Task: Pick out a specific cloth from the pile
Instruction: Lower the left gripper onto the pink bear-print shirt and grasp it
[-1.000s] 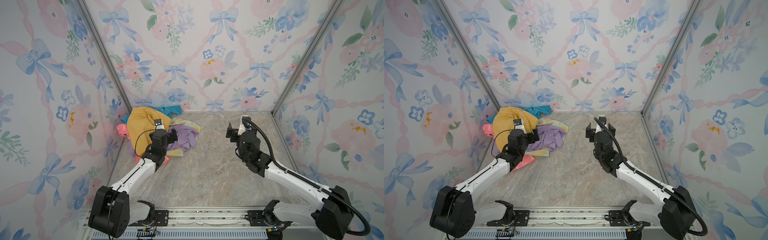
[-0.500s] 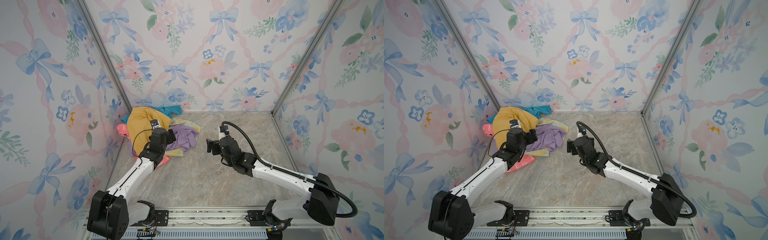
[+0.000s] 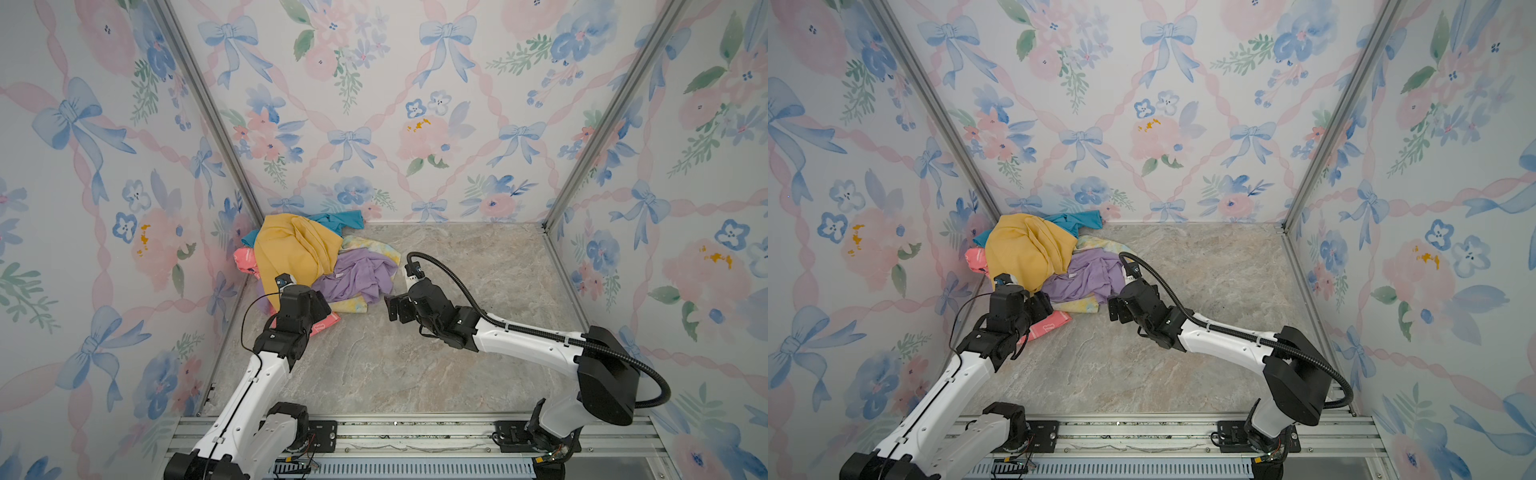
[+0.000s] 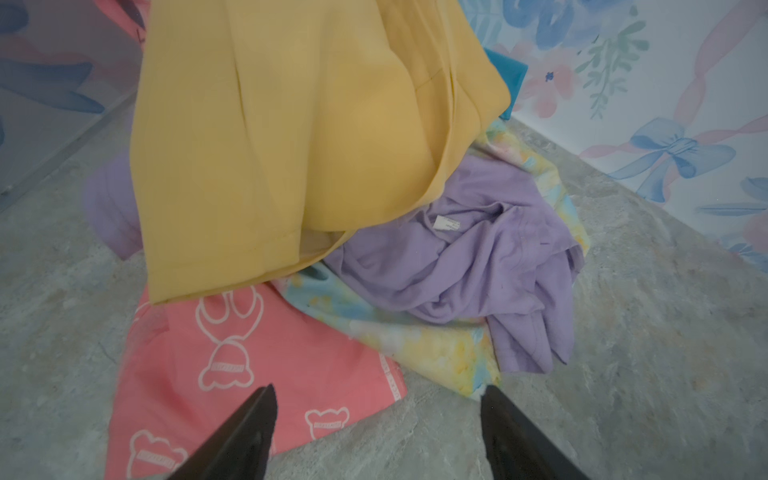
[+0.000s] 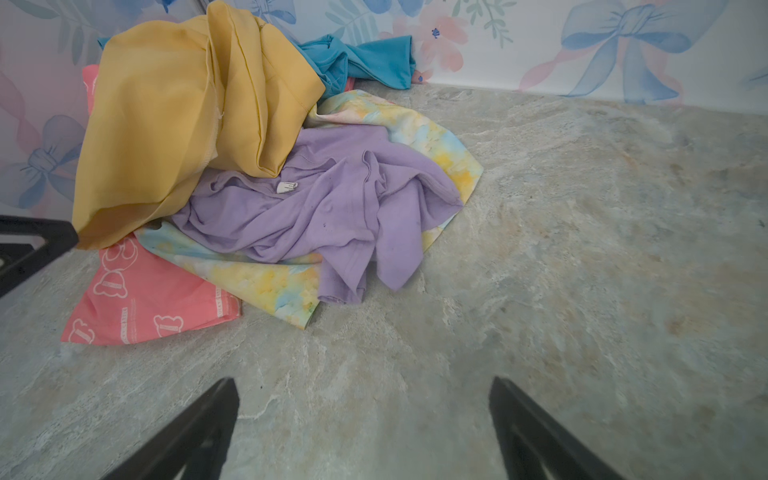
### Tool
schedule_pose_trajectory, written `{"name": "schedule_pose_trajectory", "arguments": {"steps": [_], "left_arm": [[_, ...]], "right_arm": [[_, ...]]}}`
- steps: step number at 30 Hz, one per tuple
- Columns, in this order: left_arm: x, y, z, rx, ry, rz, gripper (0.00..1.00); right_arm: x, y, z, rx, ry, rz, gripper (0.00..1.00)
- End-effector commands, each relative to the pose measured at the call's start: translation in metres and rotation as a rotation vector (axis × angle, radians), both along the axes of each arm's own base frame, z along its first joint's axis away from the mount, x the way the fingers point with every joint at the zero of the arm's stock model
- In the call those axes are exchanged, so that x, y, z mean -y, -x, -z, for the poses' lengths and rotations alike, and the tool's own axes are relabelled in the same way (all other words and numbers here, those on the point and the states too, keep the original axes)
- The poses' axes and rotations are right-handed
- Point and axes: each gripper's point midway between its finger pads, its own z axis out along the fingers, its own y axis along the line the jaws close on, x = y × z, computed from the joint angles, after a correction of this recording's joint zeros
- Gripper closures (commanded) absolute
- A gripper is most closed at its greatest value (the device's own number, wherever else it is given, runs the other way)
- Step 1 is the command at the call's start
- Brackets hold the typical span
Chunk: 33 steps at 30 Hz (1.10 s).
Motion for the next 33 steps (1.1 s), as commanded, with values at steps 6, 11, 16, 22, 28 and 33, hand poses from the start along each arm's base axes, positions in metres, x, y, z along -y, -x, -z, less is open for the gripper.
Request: {"name": "schedule_pose_trajectory", "arguments": {"steps": [6, 11, 16, 22, 28, 33], "left_arm": [[-0.018, 0.027, 0.045, -0.146, 0.084, -0.161, 0.28], [-0.033, 0.038, 0.072, -0.232, 0.086, -0.264, 0.29], [-0.048, 0.047, 0.089, -0.283, 0.045, -0.355, 0.28], [-0.06, 0.045, 0.088, -0.243, 0.028, -0.433, 0.2], [-0.063, 0.042, 0.099, -0.232, 0.044, -0.484, 0.16], [-0.069, 0.041, 0.108, -0.18, 0.073, -0.543, 0.16]], "right_arm": [[-0.008, -0.004, 0.013, -0.063, -0.047, -0.043, 0.03], [-0.007, -0.008, 0.018, -0.08, -0.049, -0.051, 0.03], [-0.004, -0.013, 0.02, -0.085, -0.063, -0.049, 0.03], [-0.004, -0.017, 0.024, -0.088, -0.045, -0.058, 0.03], [-0.006, -0.02, 0.021, -0.083, -0.042, -0.074, 0.03], [-0.001, -0.025, 0.022, -0.081, -0.039, -0.066, 0.03]]}}
